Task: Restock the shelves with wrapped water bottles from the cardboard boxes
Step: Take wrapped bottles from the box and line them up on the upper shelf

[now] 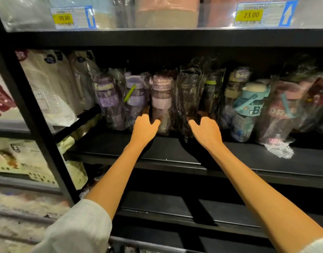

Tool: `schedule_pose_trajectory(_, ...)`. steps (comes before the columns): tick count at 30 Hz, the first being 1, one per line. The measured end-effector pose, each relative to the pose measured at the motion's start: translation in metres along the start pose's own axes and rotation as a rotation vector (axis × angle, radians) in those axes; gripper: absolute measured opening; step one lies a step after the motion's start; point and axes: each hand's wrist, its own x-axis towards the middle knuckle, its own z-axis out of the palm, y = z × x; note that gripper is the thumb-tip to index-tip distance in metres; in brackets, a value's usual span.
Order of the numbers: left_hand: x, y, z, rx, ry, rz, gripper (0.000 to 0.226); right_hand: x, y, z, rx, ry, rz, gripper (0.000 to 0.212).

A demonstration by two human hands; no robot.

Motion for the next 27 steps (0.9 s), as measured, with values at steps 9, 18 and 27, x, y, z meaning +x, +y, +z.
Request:
schedule_pose_trajectory(9, -0.116, -0.031, -0.052, 0.402, -0.070, 0.043, 0.066, -0.084, 0.005, -0.006, -0.145, -0.166, -0.396, 0.064)
schedule_pose_trajectory(18, -0.294, -0.127, -0.091, 0.552, -0.025, -0.201, 0.060, -0.214, -0.024, 0.069, -0.134, -0.402, -0.781, 0.059)
schedule_pose_trajectory(27, -0.437, -0.256, -0.121, 0.532, 0.010, -0.631, 0.055, -0.328, -0.051, 0.221, -0.201, -0.814, -0.954, 0.042)
